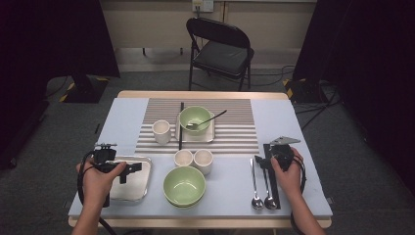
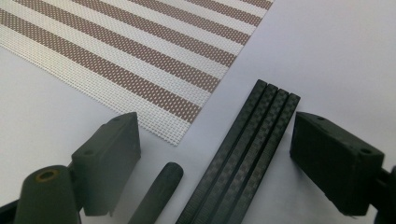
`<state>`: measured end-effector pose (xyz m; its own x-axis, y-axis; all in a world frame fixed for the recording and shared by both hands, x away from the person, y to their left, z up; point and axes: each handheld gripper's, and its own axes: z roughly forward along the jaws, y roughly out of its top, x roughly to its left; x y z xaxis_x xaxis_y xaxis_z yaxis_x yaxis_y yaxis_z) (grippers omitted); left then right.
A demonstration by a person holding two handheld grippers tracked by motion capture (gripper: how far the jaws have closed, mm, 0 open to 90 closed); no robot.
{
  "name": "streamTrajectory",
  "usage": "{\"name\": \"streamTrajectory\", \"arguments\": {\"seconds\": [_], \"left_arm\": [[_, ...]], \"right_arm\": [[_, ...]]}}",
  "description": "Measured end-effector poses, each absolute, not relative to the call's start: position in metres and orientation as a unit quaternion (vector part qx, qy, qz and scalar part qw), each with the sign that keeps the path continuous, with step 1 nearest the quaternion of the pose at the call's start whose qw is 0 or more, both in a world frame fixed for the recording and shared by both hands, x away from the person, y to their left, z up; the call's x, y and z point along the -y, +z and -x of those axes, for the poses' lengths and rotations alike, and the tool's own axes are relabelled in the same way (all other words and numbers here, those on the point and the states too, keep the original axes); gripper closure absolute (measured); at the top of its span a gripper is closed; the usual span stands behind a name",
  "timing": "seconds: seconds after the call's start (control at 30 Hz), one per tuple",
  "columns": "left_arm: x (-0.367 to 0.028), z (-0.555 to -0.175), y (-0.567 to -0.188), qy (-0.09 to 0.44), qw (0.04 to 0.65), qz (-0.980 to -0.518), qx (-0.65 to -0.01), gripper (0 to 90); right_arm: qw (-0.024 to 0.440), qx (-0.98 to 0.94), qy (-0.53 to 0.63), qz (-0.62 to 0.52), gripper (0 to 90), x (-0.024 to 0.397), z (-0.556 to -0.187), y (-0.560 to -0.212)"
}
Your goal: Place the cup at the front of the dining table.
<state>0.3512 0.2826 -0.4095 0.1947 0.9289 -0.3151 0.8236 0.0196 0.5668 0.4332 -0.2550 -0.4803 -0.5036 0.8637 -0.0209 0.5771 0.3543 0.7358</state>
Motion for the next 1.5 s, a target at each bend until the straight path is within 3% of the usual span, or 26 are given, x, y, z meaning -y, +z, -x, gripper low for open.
{"name": "streamTrajectory", "arguments": {"seconds": [1.5], "left_arm": [[-0.292, -0.339, -0.426, 0.083, 0.335, -0.706, -0.618, 25.6]], "right_arm": [[0.208, -0.797, 0.342, -0.452, 15.1, 0.255, -0.433, -0.48]]}}
